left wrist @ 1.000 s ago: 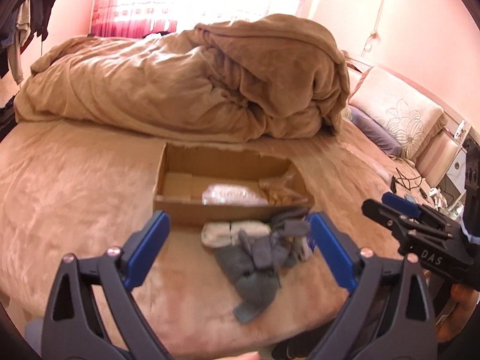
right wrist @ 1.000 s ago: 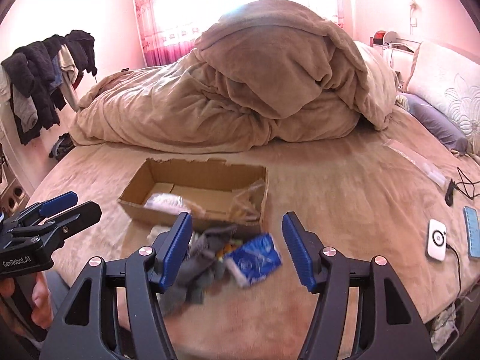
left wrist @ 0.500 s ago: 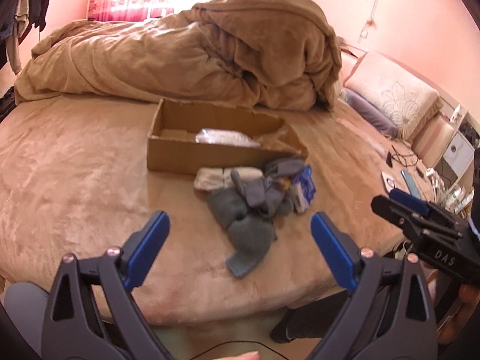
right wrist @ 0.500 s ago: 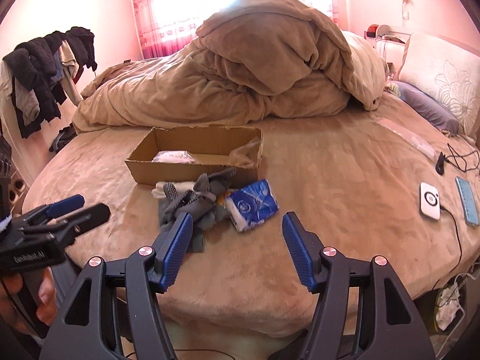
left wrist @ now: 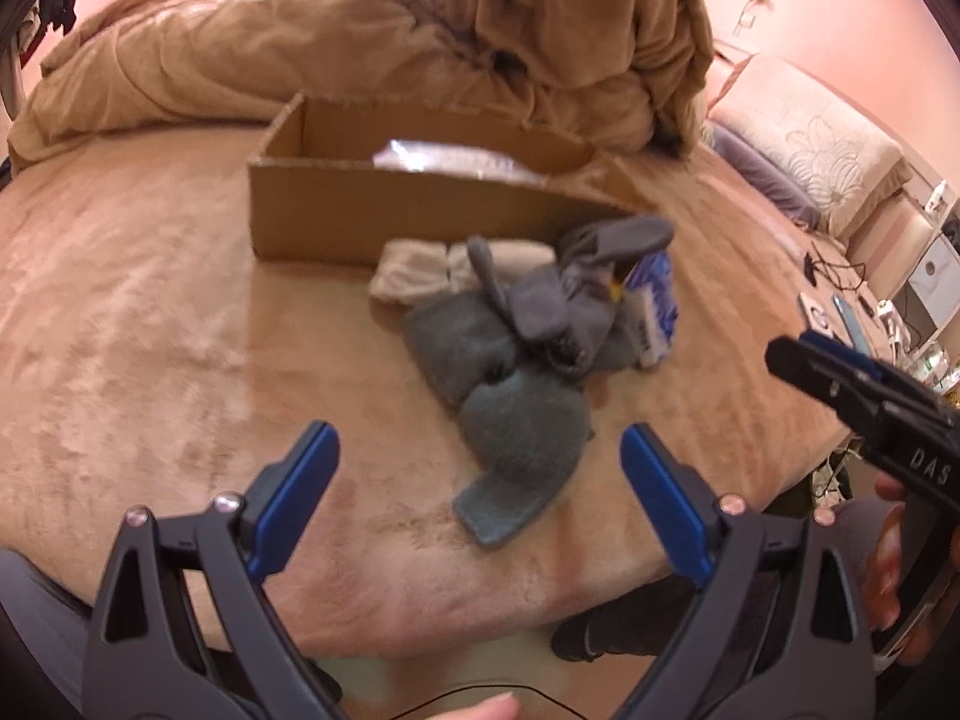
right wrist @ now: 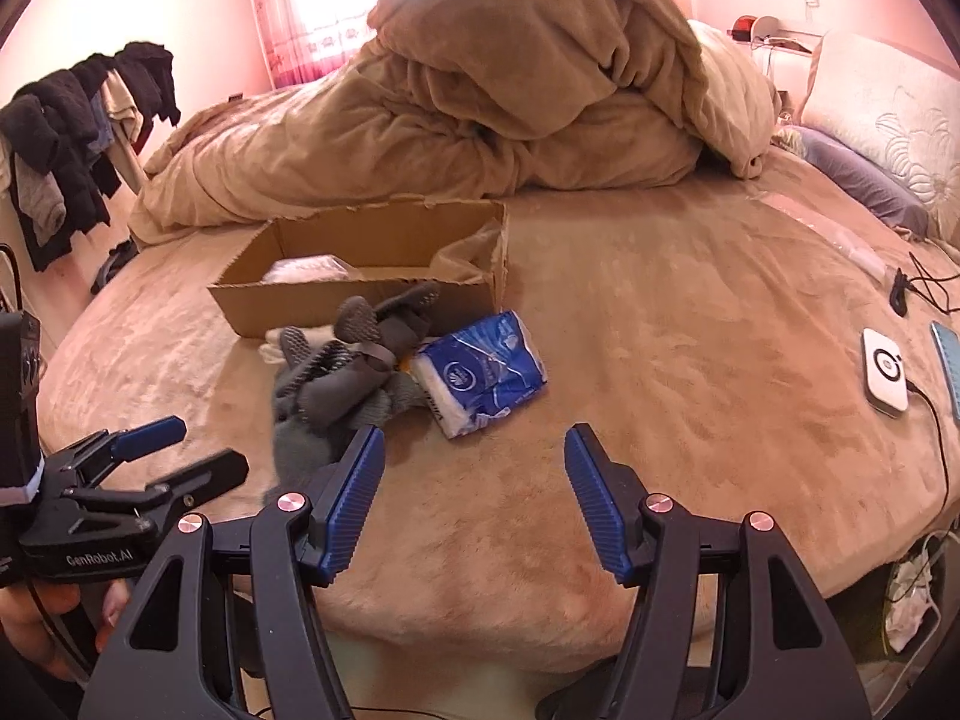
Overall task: Organize objects
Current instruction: 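Grasp the grey sock with left tool while right tool grasps the blue tissue pack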
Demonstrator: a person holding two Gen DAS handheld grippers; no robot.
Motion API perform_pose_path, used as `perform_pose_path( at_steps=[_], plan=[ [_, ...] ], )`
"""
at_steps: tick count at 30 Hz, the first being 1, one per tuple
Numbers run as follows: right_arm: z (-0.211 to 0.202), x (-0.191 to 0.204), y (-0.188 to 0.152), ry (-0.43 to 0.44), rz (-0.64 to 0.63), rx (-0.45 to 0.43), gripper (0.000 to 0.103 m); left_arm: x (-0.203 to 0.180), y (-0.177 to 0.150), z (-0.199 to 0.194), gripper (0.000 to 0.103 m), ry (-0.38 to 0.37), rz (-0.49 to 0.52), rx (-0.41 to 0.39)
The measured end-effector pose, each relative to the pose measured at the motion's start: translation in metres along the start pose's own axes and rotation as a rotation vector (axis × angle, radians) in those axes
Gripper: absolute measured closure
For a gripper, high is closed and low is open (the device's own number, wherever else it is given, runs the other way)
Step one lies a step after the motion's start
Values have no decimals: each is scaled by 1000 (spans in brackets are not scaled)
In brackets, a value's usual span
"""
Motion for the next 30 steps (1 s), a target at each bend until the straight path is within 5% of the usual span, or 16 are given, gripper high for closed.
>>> perform_pose_path(
  at_steps=[11, 19, 30],
  plan=[
    [44, -10, 12, -3, -8, 27, 37, 3, 9, 48, 14, 2, 15, 38],
    [79, -24, 26, 83, 72, 70, 37, -4, 13, 59, 44, -42, 67, 24],
    [101, -32, 36, 53, 128, 80, 29, -1, 8, 57, 56, -102, 67, 25]
  ],
)
Point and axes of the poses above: each gripper's, at about its wrist camera, not at the fingertips, and z roughly the way its jaws point, x to its left, y to its top, the point moved 1 cm from there along z, roughly the way its jaws point, and after that the axes turned 8 degrees about x, right-handed, at the moved point
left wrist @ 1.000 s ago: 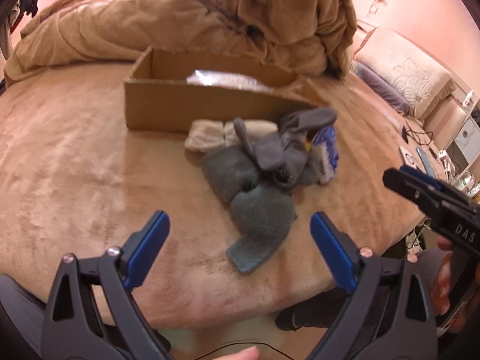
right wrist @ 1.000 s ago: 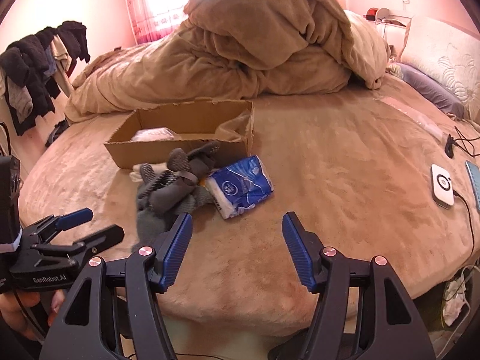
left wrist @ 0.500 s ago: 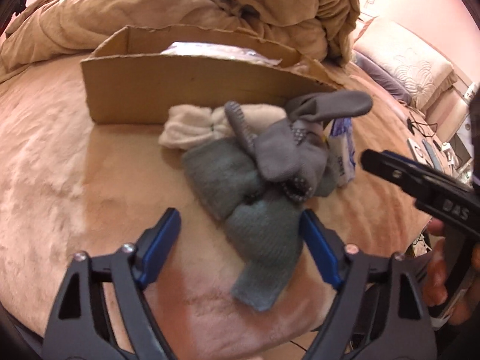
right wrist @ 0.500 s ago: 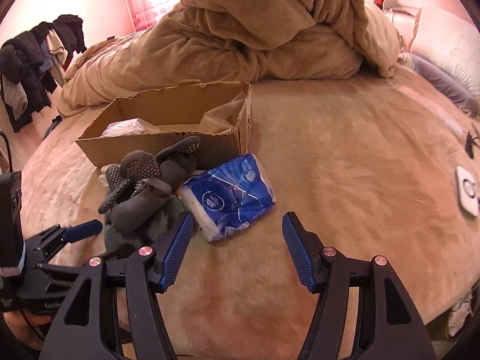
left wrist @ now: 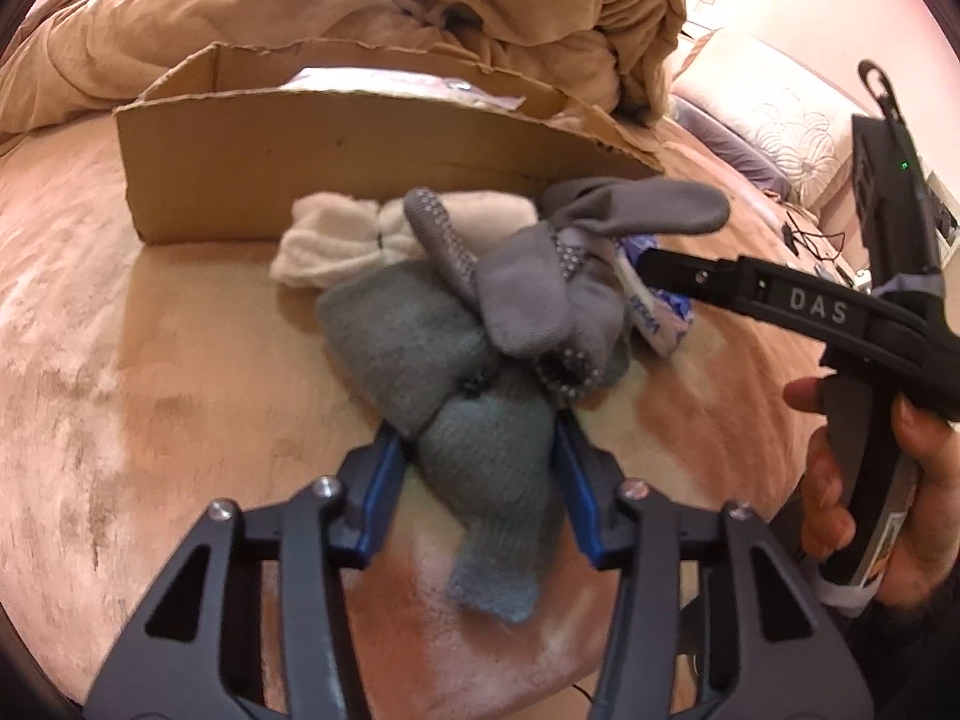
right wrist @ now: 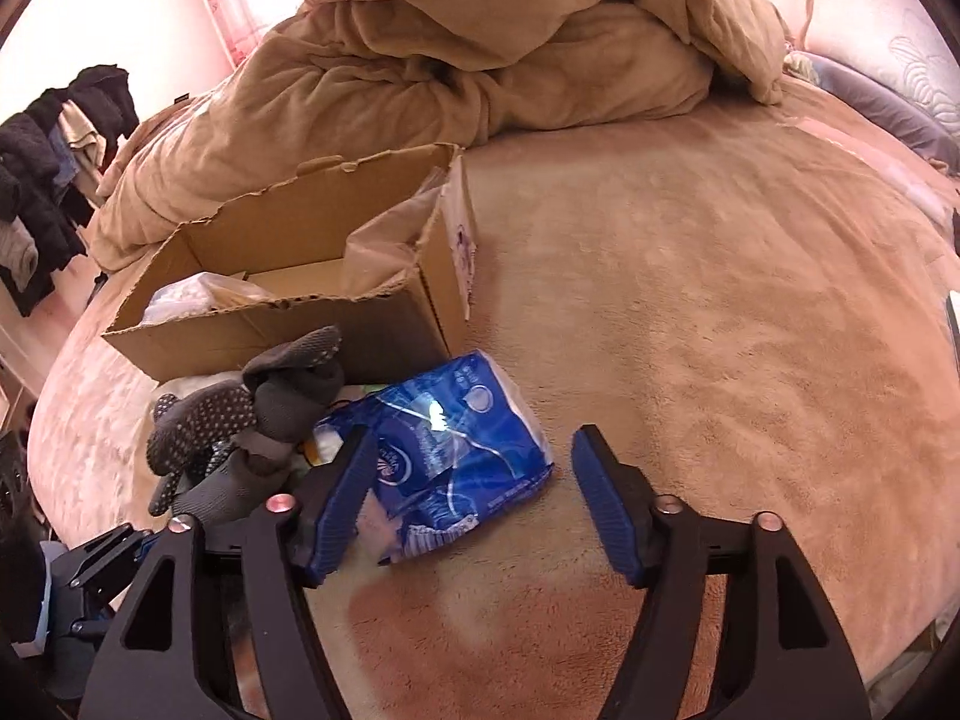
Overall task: Organize objects
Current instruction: 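Grasp the grey sock with left tool while right tool grasps the blue tissue pack, then place the grey sock in the box with left tool while right tool places the blue tissue pack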
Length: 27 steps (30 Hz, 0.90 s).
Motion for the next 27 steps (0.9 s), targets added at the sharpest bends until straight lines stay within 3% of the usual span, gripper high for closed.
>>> perform_pose_path(
  at_steps=[3, 8, 9, 11, 14, 15, 21, 27],
  plan=[
    [5, -11, -1, 44, 59, 18, 25, 2, 0, -4, 63, -25, -21, 2],
    [4, -15, -3, 110, 92, 24, 26, 3, -4, -14, 69, -55, -42, -8],
    [4, -14, -3, 124, 92, 27, 33, 3, -4, -17, 70, -55, -40, -12],
    [5, -13, -3, 150, 98, 38, 36, 2, -6, -21, 72, -54, -38, -18],
    [2, -16, -3, 154, 108, 32, 58, 2, -9, -28, 73, -51, -35, -26],
    [0, -18, -3, 148, 112, 27, 71, 2, -9, -30, 73, -50, -35, -30],
    [-8, -21, -5, 138, 108, 3, 77, 0, -8, -49, 74, -31, -32, -58],
    [-34, -9, -8, 32, 26, -72, 79, -1, 2, -71, 74, 6, -20, -96]
  ],
)
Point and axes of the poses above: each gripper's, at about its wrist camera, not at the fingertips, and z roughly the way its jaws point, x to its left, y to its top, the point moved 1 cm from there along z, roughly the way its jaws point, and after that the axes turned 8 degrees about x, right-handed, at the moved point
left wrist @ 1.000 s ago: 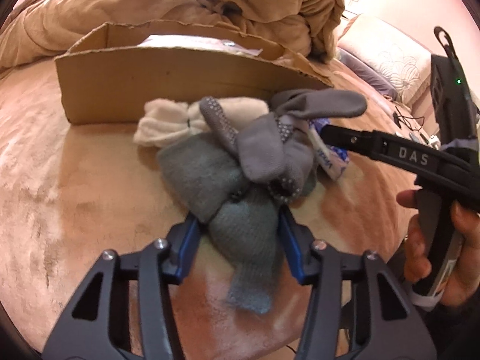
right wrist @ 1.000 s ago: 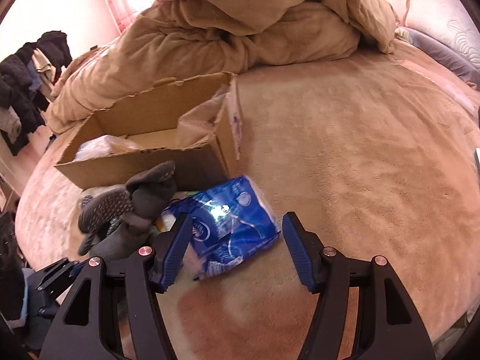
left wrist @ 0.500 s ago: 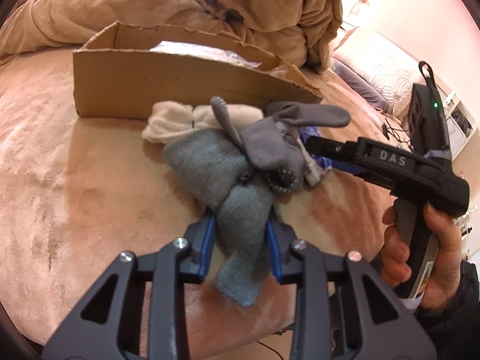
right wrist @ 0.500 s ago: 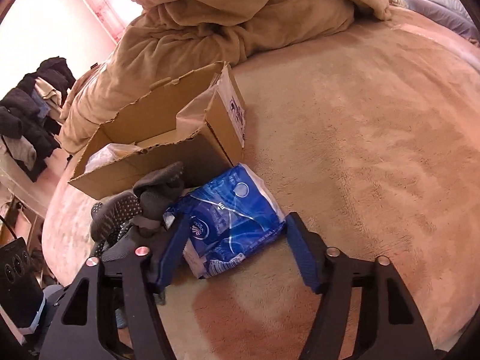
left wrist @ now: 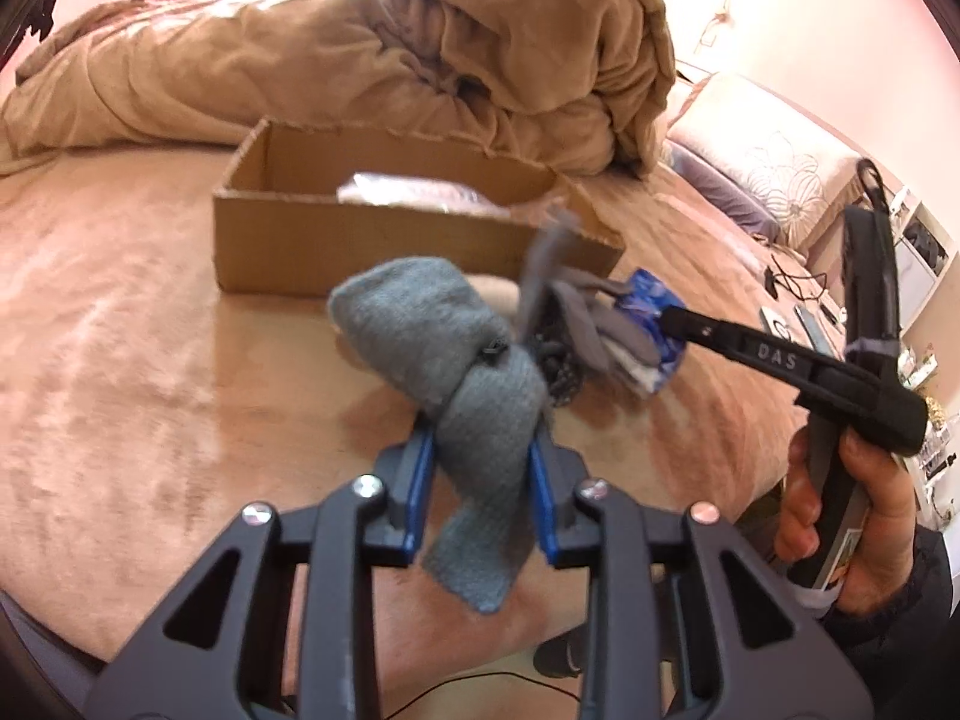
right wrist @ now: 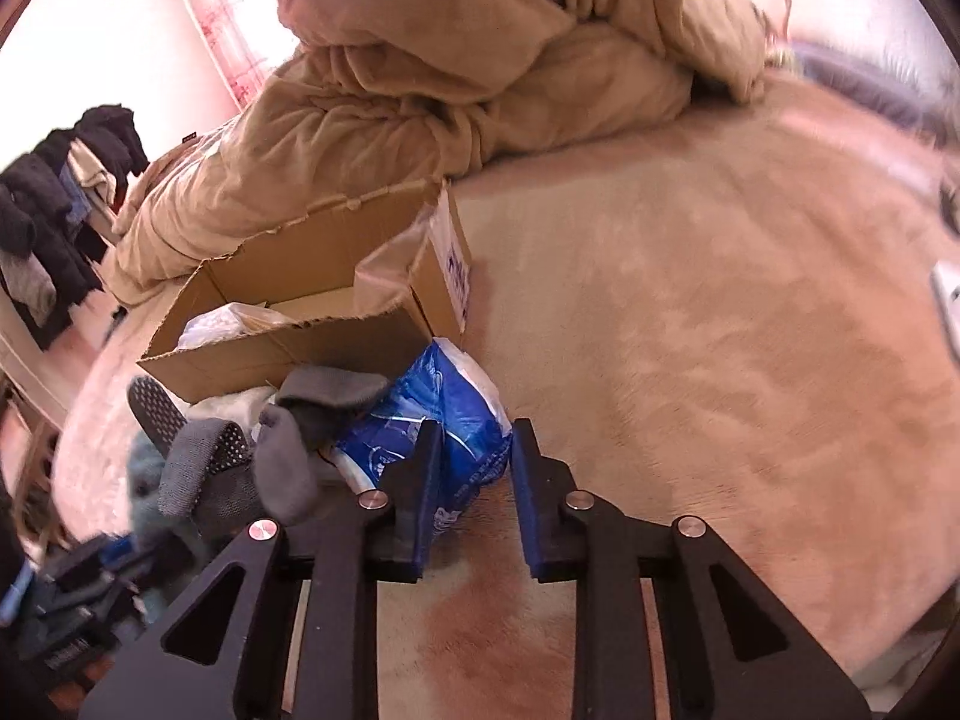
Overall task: Organize objects
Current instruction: 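Place the grey sock in the box with left tool while right tool places the blue tissue pack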
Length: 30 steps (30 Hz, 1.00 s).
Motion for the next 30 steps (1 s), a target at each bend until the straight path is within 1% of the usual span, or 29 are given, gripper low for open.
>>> perform_pose_path(
  at_steps=[4, 8, 14, 18, 23, 25, 27, 30],
  plan=[
    [-23, 5, 0, -42, -22, -47, 79, 2, 7, -20, 74, 16, -2, -33],
    [-45, 7, 3, -43, -12, -79, 79, 2, 12, -39, 74, 22, -2, -53],
    [-86, 22, 13, -53, -35, -142, 79, 4, 21, -76, 74, 23, 1, -103],
    [-107, 38, 23, -55, -74, -175, 79, 5, 28, -91, 74, 39, 11, -105],
    [-120, 49, 31, -48, -84, -193, 79, 10, 40, -104, 74, 50, 22, -118],
    [-120, 54, 33, -40, -85, -191, 79, 14, 47, -108, 74, 58, 33, -131],
    [-116, 59, 36, -35, -93, -178, 79, 17, 54, -110, 74, 48, 34, -133],
    [-113, 71, 41, -33, -122, -180, 78, 21, 67, -110, 74, 66, 53, -151]
  ],
)
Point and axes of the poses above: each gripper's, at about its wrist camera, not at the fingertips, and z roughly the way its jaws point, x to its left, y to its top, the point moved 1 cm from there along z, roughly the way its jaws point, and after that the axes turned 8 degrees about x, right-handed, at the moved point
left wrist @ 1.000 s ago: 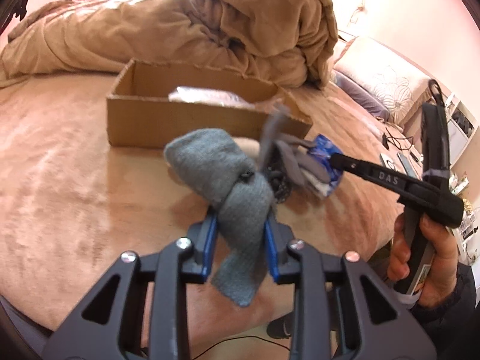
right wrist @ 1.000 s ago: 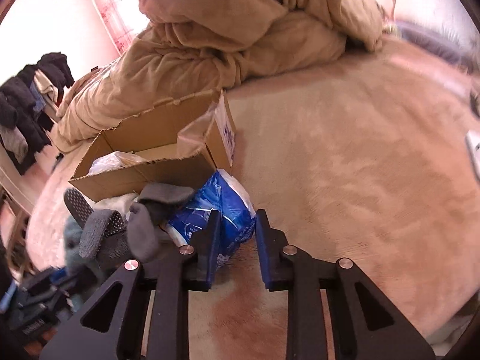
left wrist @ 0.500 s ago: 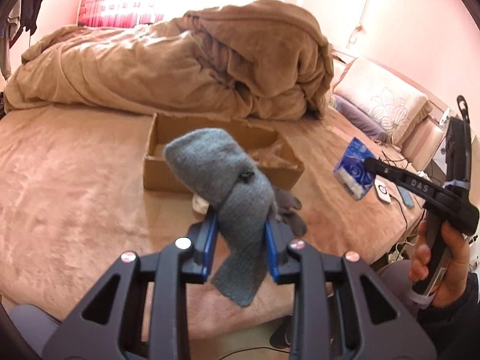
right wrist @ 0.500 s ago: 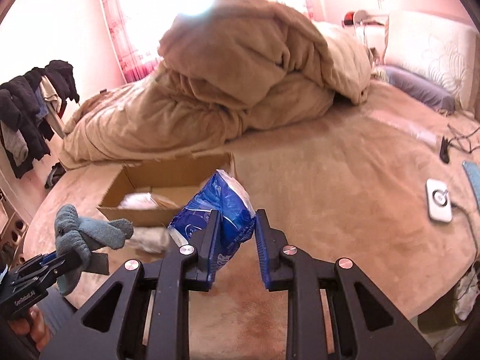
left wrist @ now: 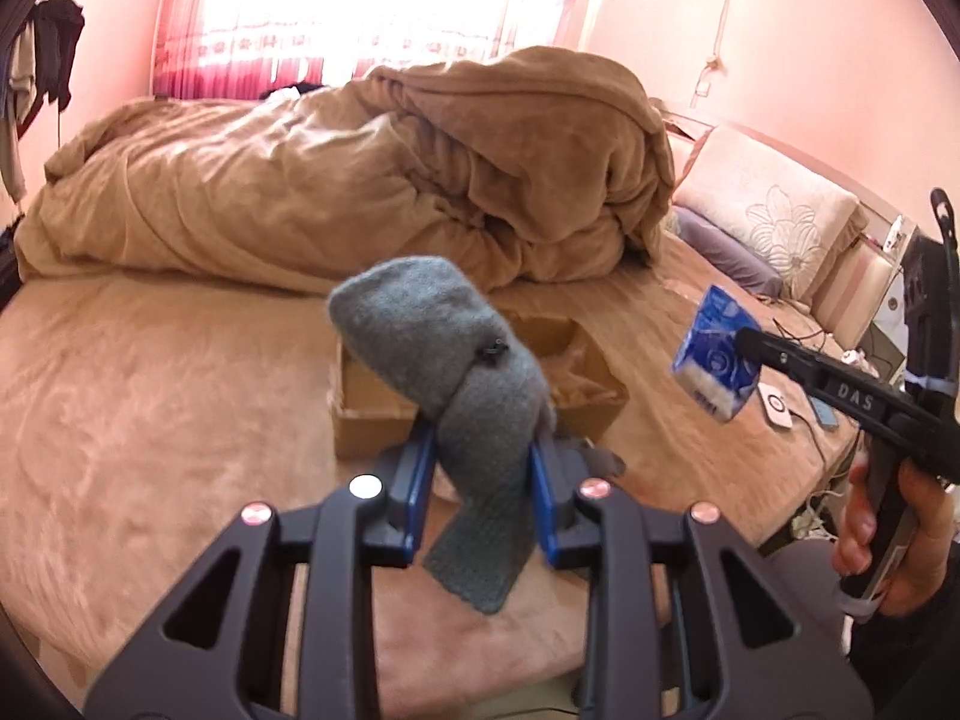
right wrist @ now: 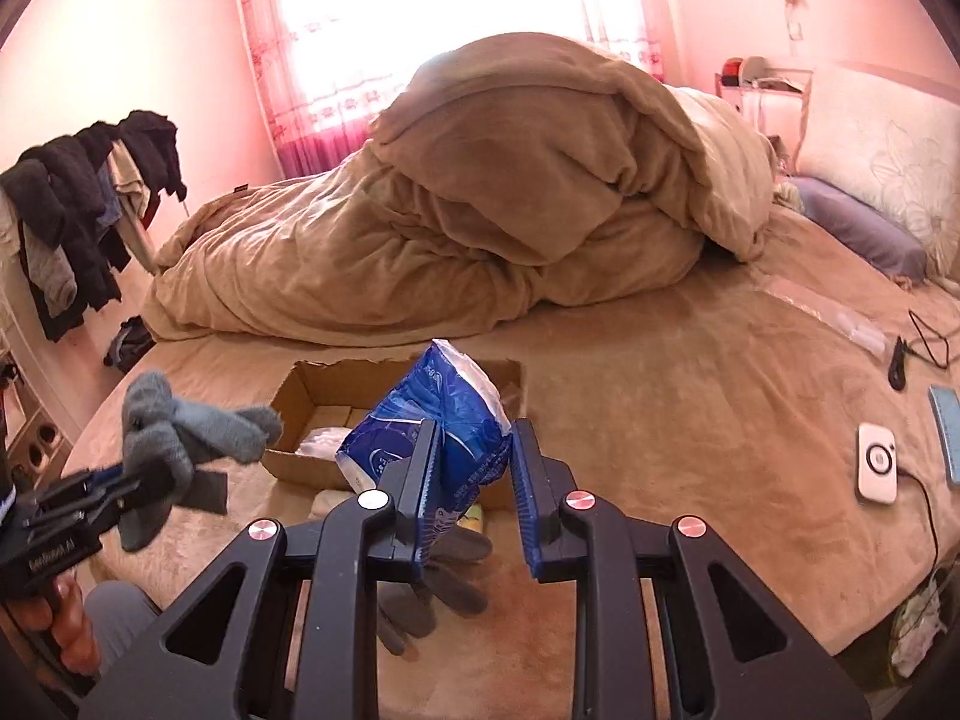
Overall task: Organize objects
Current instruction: 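Place the grey sock in the box with left tool while right tool places the blue tissue pack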
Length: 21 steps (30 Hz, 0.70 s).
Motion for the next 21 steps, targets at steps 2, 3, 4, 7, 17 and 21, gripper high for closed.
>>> perform_pose_path(
  at_steps=[2, 3, 4, 7, 17, 21],
  plan=[
    [3, 3, 5, 7, -6, -6, 78, 4, 10, 5, 73, 0, 2, -2],
    [6, 4, 8, 14, -6, -6, 78, 6, 15, 10, 73, 8, 5, -4],
    [9, 5, 12, 18, -7, -8, 78, 7, 18, 15, 73, 12, 5, -3],
    [22, 6, 22, 30, -16, -8, 78, 11, 26, 33, 73, 19, 4, 10],
    [96, 3, 46, 45, -58, 50, 78, 22, 45, 116, 73, 48, -3, 101],
    [127, 4, 49, 51, -69, 77, 78, 23, 50, 148, 73, 62, 8, 157]
  ],
)
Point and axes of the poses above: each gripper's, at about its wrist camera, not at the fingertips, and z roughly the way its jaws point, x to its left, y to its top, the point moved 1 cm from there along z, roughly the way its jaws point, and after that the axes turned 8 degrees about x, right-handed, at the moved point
